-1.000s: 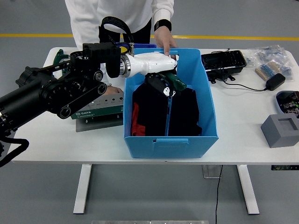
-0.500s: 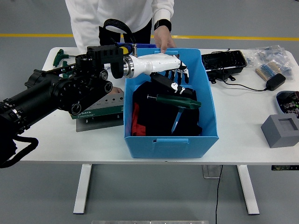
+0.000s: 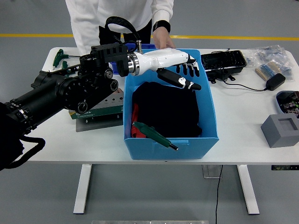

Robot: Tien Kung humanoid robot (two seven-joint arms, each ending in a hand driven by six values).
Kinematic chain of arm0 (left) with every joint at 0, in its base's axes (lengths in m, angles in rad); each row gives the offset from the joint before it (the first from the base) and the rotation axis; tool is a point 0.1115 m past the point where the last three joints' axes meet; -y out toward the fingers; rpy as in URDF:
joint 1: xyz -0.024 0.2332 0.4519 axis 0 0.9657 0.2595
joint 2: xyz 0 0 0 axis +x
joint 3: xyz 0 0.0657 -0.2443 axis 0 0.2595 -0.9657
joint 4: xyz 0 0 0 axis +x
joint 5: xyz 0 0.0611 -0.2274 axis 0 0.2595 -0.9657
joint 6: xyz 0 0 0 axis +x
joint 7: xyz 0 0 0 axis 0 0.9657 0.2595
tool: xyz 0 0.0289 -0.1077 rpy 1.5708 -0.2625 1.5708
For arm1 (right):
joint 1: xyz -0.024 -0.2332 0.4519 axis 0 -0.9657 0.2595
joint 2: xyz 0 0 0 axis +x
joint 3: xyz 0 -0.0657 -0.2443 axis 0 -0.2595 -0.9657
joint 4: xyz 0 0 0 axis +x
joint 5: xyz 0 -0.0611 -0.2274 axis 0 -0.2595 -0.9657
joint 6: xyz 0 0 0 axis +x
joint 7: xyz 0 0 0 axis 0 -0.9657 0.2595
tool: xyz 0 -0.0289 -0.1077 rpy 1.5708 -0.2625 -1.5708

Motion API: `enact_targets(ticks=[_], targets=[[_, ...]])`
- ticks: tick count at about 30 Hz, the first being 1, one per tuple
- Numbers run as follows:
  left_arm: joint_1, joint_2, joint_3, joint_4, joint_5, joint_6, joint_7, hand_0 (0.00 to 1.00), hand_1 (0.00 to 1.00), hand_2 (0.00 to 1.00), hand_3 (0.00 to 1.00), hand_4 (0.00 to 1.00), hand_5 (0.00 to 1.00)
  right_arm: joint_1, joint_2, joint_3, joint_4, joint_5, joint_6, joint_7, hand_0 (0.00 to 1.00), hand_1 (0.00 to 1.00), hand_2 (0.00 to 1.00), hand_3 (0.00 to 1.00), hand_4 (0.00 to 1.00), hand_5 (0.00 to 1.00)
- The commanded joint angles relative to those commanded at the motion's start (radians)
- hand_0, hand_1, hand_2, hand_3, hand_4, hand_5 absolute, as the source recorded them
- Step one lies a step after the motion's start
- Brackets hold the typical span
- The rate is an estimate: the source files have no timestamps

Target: Lift tool from toolbox,place it in box,lift tool from toolbox,place it in box

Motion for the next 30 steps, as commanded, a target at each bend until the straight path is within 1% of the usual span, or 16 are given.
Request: enact_targets(ticks=[2, 3, 4, 8, 9, 11, 13, 14, 15, 18, 20, 21, 22, 26, 27, 30], targets=[[0.007, 0.010, -0.031, -0.013, 0.033, 0.001, 0.004, 0.485, 0.603, 0.665, 0.690, 0.987, 0.843, -0.002, 0.001, 0.001, 0.000, 0.000, 0.000, 0.000, 0.646, 0.634, 0.709, 0.576, 0.816, 0.681], [0.013, 0.020, -0.057, -0.028, 0.065, 0.000, 0.009, 0.463, 0.567, 0.632, 0.678, 0.982, 0.840, -0.003, 0.002, 0.002, 0.000, -0.001, 0.000, 0.000, 0.644, 0.635, 0.707, 0.576, 0.816, 0.681], [0.017, 0.028, -0.077, -0.039, 0.090, -0.003, 0.013, 0.463, 0.567, 0.632, 0.678, 0.982, 0.840, -0.004, 0.002, 0.003, 0.000, -0.001, 0.000, 0.000, 0.644, 0.635, 0.707, 0.576, 0.816, 0.681], [0.048, 0.079, -0.176, -0.109, 0.213, -0.030, 0.045, 0.463, 0.567, 0.632, 0.678, 0.982, 0.840, -0.008, 0.005, -0.002, -0.002, 0.008, 0.001, 0.002, 0.644, 0.635, 0.707, 0.576, 0.816, 0.681], [0.057, 0.090, -0.200, -0.125, 0.239, -0.038, 0.053, 0.421, 0.507, 0.582, 0.653, 0.978, 0.843, -0.009, 0.005, -0.002, -0.002, 0.010, 0.001, 0.003, 0.643, 0.634, 0.707, 0.575, 0.815, 0.679], [0.089, 0.120, -0.265, -0.165, 0.290, -0.065, 0.080, 0.421, 0.507, 0.582, 0.653, 0.978, 0.843, -0.010, 0.006, -0.008, -0.003, 0.019, 0.002, 0.005, 0.643, 0.634, 0.707, 0.575, 0.815, 0.679], [0.117, 0.141, -0.322, -0.194, 0.320, -0.082, 0.101, 0.421, 0.507, 0.582, 0.653, 0.978, 0.843, -0.010, 0.007, -0.007, -0.003, 0.021, 0.001, 0.006, 0.643, 0.634, 0.707, 0.575, 0.815, 0.679], [0.138, 0.155, -0.360, -0.214, 0.336, -0.090, 0.117, 0.421, 0.507, 0.582, 0.653, 0.978, 0.843, -0.011, 0.007, -0.009, -0.004, 0.022, 0.001, 0.006, 0.643, 0.634, 0.707, 0.575, 0.815, 0.679], [0.158, 0.167, -0.393, -0.232, 0.347, -0.097, 0.130, 0.382, 0.456, 0.540, 0.647, 0.973, 0.844, -0.011, 0.008, -0.008, -0.005, 0.021, 0.001, 0.006, 0.643, 0.631, 0.704, 0.574, 0.814, 0.678], [0.227, 0.199, -0.499, -0.287, 0.372, -0.118, 0.179, 0.382, 0.456, 0.540, 0.647, 0.973, 0.844, -0.012, 0.009, -0.011, -0.005, 0.027, 0.001, 0.009, 0.643, 0.631, 0.704, 0.574, 0.814, 0.678], [0.278, 0.213, -0.575, -0.320, 0.381, -0.128, 0.211, 0.382, 0.456, 0.540, 0.647, 0.973, 0.844, -0.013, 0.010, -0.011, -0.006, 0.029, 0.001, 0.010, 0.643, 0.631, 0.704, 0.574, 0.814, 0.678], [0.314, 0.223, -0.617, -0.347, 0.394, -0.135, 0.238, 0.372, 0.429, 0.528, 0.643, 0.966, 0.855, -0.013, 0.011, -0.013, -0.007, 0.032, 0.000, 0.011, 0.643, 0.631, 0.705, 0.573, 0.813, 0.675], [0.336, 0.227, -0.646, -0.361, 0.402, -0.137, 0.253, 0.372, 0.429, 0.528, 0.643, 0.966, 0.855, -0.013, 0.011, -0.014, -0.007, 0.034, 0.000, 0.012, 0.643, 0.631, 0.705, 0.573, 0.813, 0.675], [0.470, 0.238, -0.811, -0.416, 0.473, -0.148, 0.334, 0.372, 0.429, 0.528, 0.643, 0.966, 0.855, -0.015, 0.015, -0.016, -0.008, 0.044, -0.002, 0.015, 0.643, 0.631, 0.705, 0.573, 0.813, 0.675], [0.497, 0.239, -0.856, -0.420, 0.481, -0.151, 0.352, 0.357, 0.410, 0.517, 0.647, 0.964, 0.856, -0.015, 0.015, -0.015, -0.009, 0.043, -0.002, 0.016, 0.642, 0.633, 0.705, 0.571, 0.809, 0.672], [0.554, 0.234, -0.970, -0.415, 0.491, -0.147, 0.411, 0.357, 0.410, 0.517, 0.647, 0.964, 0.856, -0.014, 0.017, -0.012, -0.009, 0.037, -0.002, 0.015, 0.642, 0.633, 0.705, 0.571, 0.809, 0.672]])
